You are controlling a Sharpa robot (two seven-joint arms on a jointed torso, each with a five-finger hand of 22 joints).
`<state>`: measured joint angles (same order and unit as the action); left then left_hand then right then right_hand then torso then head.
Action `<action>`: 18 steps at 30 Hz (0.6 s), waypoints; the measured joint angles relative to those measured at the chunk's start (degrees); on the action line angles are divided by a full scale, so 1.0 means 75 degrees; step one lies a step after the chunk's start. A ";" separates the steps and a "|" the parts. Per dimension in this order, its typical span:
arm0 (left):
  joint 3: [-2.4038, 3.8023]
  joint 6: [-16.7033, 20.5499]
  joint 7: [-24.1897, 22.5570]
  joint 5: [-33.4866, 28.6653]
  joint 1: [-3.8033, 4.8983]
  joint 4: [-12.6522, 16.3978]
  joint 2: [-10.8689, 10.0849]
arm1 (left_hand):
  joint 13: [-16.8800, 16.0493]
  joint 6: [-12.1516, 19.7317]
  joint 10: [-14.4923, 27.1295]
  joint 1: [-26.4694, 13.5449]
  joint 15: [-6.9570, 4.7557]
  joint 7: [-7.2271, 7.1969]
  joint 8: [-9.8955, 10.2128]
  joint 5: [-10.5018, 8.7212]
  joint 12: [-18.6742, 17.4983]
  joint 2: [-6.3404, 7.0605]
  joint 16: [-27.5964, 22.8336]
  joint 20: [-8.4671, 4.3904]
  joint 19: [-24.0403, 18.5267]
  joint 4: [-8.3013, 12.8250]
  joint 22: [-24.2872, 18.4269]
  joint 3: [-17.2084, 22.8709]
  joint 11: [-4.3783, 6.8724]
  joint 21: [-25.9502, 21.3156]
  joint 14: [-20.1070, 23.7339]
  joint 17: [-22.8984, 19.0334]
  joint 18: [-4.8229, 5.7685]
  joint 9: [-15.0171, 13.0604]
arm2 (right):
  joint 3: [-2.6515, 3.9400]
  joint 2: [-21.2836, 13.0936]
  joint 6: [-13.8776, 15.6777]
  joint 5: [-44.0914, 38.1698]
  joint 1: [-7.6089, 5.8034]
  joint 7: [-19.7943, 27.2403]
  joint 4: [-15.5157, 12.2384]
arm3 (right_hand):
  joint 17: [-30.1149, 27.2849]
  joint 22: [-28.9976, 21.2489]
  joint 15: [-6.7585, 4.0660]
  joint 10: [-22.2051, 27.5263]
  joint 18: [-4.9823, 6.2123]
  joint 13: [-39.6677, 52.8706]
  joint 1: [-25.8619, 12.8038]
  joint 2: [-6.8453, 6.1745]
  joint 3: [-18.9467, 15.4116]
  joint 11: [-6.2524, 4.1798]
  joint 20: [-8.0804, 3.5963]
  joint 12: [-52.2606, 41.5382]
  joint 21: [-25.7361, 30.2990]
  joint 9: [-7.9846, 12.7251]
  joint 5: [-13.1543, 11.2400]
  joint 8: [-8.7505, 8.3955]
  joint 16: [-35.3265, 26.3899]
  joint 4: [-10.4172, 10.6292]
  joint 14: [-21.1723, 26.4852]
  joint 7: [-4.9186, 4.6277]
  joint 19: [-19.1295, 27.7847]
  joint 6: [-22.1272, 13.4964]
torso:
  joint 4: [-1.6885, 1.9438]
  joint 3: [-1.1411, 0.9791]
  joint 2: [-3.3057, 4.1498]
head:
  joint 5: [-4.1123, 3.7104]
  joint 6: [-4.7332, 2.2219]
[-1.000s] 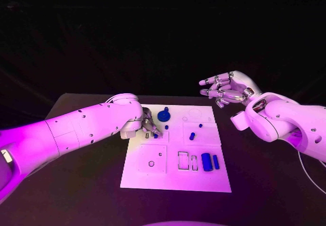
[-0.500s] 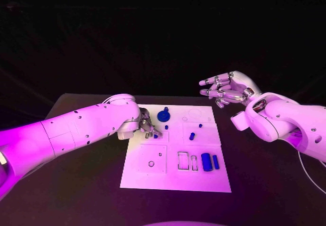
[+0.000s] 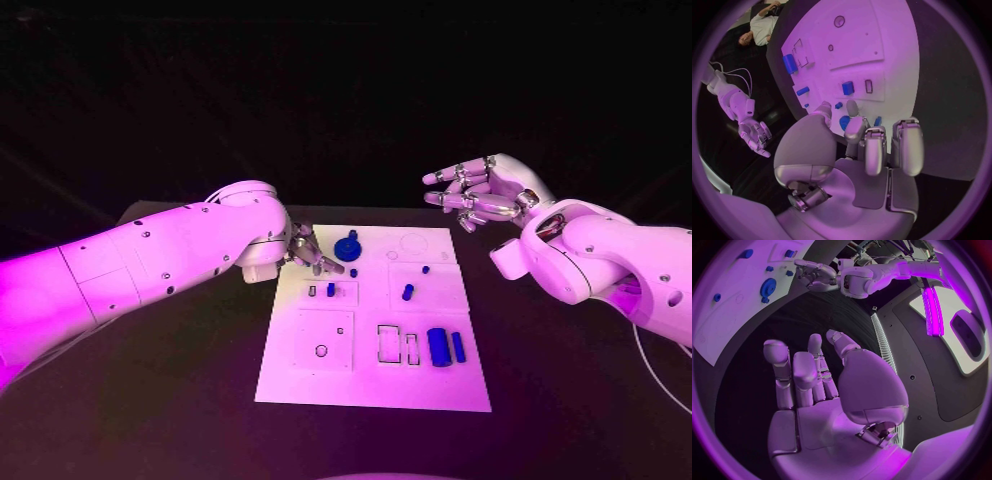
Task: Assemble the parts on the task board
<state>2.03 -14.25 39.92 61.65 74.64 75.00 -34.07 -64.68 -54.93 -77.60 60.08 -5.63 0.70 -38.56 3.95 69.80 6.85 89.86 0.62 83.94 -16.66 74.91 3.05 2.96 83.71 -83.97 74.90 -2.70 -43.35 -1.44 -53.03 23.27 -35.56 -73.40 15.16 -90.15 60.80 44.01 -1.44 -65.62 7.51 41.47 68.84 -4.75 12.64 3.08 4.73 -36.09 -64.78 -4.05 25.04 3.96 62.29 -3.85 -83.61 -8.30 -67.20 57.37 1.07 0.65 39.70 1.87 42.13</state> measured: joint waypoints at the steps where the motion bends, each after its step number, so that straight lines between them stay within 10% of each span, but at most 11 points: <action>1: 0.0015 -0.0001 0.0001 -0.0032 0.0049 -0.0003 -0.0025 | 0.0051 0.0044 0.0036 0.0000 0.0000 0.0042 0.0000 0.0000 -0.0064 0.0000 0.0000 0.0000 0.0000 0.0007 -0.0001 -0.0096 -0.0035 -0.0049 0.0000 0.0000 0.0000 0.0000 | 0.0000 0.0000 0.0000 0.0002 0.0000 0.0000 0.0002 | 0.0001 0.0000 0.0000 0.0000 0.0000 0.0000 0.0000 0.0000 0.0000 0.0000 0.0000 0.0000 0.0000 0.0000 0.0000 0.0000 0.0000 0.0000 0.0000 0.0000 0.0000 0.0000 | 0.0001 0.0000 0.0000 | 0.0004 -0.0003; 11: 0.0041 -0.0096 0.0007 -0.0200 0.0245 -0.0856 0.0259 | 0.0429 0.0520 0.0339 0.0439 0.0101 0.0322 0.0759 0.0000 -0.0395 -0.0495 0.0000 0.0072 0.0013 0.0021 -0.0001 -0.0437 -0.0279 -0.0238 -0.0011 0.0002 -0.0001 0.0561 | -0.0003 -0.0007 0.0000 0.0012 0.0000 -0.0003 0.0002 | 0.0000 0.0000 0.0000 0.0000 0.0000 0.0000 0.0000 0.0000 -0.0020 0.0000 0.0000 0.0000 0.0000 0.0000 0.0000 0.0000 0.0000 0.0020 0.0000 0.0000 0.0000 0.0000 | 0.0013 0.0004 0.0007 | -0.0026 -0.0039; 18: -0.0048 -0.0263 -0.0053 -0.0052 0.0265 -0.1920 0.0838 | 0.0570 0.0563 0.0412 0.0614 0.0180 0.0377 0.1020 0.0000 -0.0493 -0.0530 0.0000 0.0152 0.0013 0.0023 -0.0001 -0.0479 -0.0351 -0.0275 -0.0013 0.0006 0.0001 0.0896 | -0.0004 0.0009 -0.0005 0.0016 0.0000 -0.0011 0.0003 | 0.0009 0.0000 0.0000 -0.0001 0.0000 -0.0007 0.0000 0.0000 -0.0020 0.0001 0.0000 0.0000 0.0000 0.0000 0.0001 0.0000 0.0000 0.0020 0.0000 0.0000 0.0000 0.0000 | -0.0001 0.0014 0.0021 | 0.0001 -0.0059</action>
<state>1.67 -16.22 39.52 61.27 76.63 60.60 -27.78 -60.40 -50.71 -74.51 64.68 -4.28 3.52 -30.91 3.95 66.11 2.87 89.86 1.76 84.03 -16.49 74.90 -0.54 0.32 81.65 -84.07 74.94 -2.69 -36.63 -1.47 -52.97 23.23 -35.44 -73.39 15.08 -90.12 60.86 44.01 -1.44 -65.62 7.51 41.42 68.84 -4.76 12.49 3.09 4.73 -36.09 -64.78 -4.05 25.04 3.96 62.29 -3.71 -83.61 -8.30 -67.21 57.37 1.06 0.75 39.86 1.88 41.69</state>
